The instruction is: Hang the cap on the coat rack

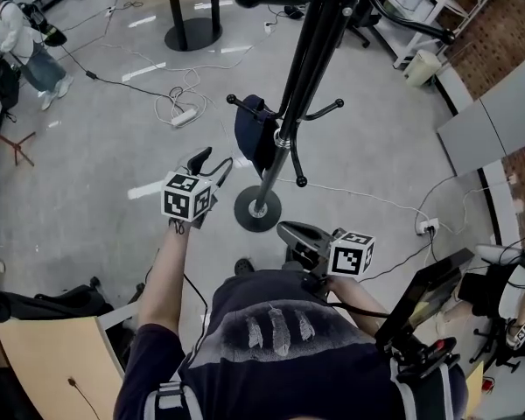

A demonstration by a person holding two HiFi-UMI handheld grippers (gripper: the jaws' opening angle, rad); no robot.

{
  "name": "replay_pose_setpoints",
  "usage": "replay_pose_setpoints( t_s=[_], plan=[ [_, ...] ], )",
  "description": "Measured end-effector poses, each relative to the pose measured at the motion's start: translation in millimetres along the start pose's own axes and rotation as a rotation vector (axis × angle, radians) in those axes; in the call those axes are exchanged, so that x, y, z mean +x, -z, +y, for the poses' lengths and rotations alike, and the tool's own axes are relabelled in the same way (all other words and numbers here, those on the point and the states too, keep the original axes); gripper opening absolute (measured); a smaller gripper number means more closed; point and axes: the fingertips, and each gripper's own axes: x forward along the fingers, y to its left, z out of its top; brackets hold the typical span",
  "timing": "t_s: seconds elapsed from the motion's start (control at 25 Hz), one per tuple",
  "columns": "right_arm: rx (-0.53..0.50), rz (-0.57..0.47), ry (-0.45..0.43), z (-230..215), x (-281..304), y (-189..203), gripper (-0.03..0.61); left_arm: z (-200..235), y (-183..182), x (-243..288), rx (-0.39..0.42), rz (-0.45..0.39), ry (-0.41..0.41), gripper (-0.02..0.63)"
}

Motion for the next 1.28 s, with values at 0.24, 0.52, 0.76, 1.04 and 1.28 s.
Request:
replay_pose_setpoints(
  t_s=[0.24,0.52,0.76,1.04,1.28],
  plan=[
    [-0.056,0.005,0.023,8,5,-6,0.006,-1,-13,-12,-0.007,-0.06,0.007,0.236],
    [-0.068,-0.027,0.017,13,-22,-10,0.006,-31,-12,-8,-0.039,-0.07,0.027,0.236],
    [-0.073,-0.027,-0.008,5,-45,-20,0.005,-50,-27,-11,-0.066,-0.124,0.008,0.235],
    [-0.028,-0.05,-0.032,-19,-97,-31,0.006,-99,-31,1,-0.036,-0.13,-0.043,0.195],
    [-0.056,-0.061,-0.123,-8,-115,-39,0.006,-108,-36,-23,-0.05,-0.165,-0.158,0.008]
  ],
)
